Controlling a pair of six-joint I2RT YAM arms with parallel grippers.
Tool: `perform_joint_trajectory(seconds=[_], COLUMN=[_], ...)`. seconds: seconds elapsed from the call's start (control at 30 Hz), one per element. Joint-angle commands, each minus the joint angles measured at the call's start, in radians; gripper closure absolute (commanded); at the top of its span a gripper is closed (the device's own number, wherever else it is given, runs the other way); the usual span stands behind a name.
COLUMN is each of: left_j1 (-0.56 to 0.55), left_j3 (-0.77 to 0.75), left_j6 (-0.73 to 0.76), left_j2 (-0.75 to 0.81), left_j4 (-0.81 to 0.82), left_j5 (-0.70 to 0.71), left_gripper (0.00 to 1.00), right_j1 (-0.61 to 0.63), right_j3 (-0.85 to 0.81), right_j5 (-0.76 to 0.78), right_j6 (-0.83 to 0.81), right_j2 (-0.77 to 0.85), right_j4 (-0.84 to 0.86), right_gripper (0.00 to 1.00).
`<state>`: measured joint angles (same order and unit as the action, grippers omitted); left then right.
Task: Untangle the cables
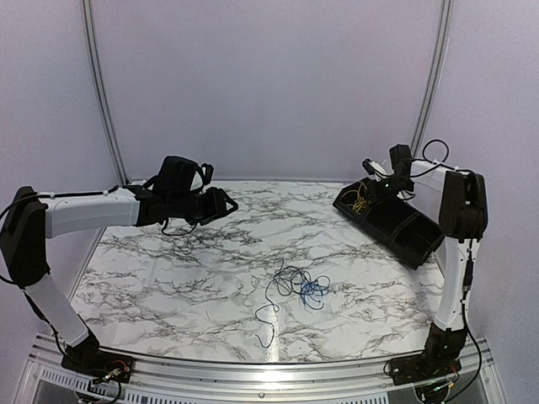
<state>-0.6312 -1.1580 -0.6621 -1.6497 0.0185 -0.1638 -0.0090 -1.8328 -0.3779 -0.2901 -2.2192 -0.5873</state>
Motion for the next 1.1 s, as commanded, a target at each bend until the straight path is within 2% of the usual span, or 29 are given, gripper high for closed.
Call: perform_joint_trajectory(seconds=[0.0, 0.2, 0.43, 0.83, 1.07], left_j1=[0.007, 0.01, 0.011, 0.011, 0.011], left_j3=[0.004, 0.003, 0.004, 0.006, 0.004], left_j6=[0.013, 0.012, 0.007, 0.001, 0.004], left_j2=[-0.009, -0.008, -0.014, -0.031, -0.033], left_j4=[0.026, 0.026, 0.026, 0.026, 0.026], left_j5=[-0.017, -0.019, -0.025, -0.028, -0.029], left_gripper=[0.52, 0.52, 0.52, 0.52, 0.52], right_j1=[0.006, 0.079, 0.093, 0.021, -0.024], right_j3=[-0.05, 0.035, 0.088, 0.033, 0.027], right_j5=[-0.081, -0.103, -0.124, -0.12, 0.026], right_j6=[0.033, 0.023, 0.062, 0.091, 0.069], right_j2=[-0.002, 0.099, 0.197, 0.079, 0.05], right_j4=[-0.028, -0.029, -0.009, -0.015, -0.005], right_gripper=[1.0, 1.0, 1.0, 1.0, 1.0])
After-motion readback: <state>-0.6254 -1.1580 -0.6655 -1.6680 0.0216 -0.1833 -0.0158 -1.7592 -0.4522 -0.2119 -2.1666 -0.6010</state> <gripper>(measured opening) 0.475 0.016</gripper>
